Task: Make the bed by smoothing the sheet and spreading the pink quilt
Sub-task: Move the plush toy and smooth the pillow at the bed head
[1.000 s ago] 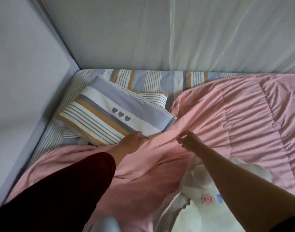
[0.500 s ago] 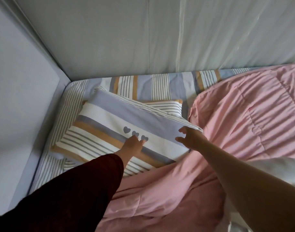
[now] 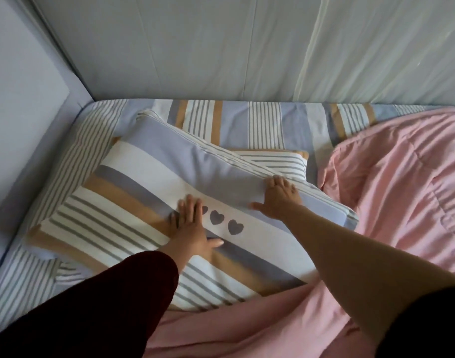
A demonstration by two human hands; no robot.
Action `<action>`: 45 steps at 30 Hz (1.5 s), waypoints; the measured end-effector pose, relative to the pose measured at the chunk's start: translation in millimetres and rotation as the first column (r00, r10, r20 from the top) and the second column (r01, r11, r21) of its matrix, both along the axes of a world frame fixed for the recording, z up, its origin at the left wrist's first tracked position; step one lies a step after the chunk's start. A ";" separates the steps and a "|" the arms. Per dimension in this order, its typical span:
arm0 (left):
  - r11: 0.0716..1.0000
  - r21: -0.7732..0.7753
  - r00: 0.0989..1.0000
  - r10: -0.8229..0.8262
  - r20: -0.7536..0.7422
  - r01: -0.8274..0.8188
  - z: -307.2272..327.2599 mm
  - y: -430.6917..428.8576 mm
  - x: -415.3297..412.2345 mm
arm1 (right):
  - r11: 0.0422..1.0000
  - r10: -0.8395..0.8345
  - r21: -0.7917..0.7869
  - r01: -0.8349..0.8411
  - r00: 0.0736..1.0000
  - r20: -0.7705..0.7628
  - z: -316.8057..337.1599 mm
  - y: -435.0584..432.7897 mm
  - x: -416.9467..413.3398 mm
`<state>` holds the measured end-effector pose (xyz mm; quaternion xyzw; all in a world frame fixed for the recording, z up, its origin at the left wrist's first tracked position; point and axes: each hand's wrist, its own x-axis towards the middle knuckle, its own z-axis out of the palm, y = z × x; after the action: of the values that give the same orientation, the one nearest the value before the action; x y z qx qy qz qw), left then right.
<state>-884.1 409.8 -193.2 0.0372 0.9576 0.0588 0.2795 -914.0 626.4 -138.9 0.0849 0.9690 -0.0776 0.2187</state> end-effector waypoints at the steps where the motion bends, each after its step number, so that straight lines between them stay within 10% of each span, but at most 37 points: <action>1: 1.000 0.000 0.999 0.009 -0.037 -0.009 -13.0 -1.1 0.2 | 0.999 0.011 0.034 -0.010 1.000 -0.014 -13.9 -6.0 -9.6; 7: 0.999 -0.036 0.981 0.023 -0.192 -0.031 -46.3 2.9 1.2 | 0.991 -0.005 0.133 0.027 0.987 -0.160 -49.4 -16.8 -33.8; 18: 0.987 0.134 0.859 0.141 -0.493 -0.085 -34.0 -2.6 65.4 | 0.984 -0.107 -0.179 0.025 0.879 -0.464 17.7 -39.0 31.6; 26: 0.951 0.261 0.772 0.289 -0.566 -0.165 71.5 -33.2 107.0 | 0.947 -0.133 -0.294 -0.126 0.681 -0.720 131.7 -88.2 107.4; 32: 0.899 0.399 0.739 0.392 -0.548 -0.181 194.0 -43.6 127.9 | 0.964 0.028 -0.096 -0.247 0.457 -0.889 258.1 -126.4 165.7; 45: 0.898 0.324 0.556 0.113 -0.824 0.296 322.7 47.2 258.3 | 0.980 -0.192 -0.197 0.016 0.312 -0.931 410.5 7.6 356.3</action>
<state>-625.9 457.0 129.4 0.1718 0.9342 0.2274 -0.2146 -557.7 634.0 271.6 0.0691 0.8975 -0.1994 -0.3873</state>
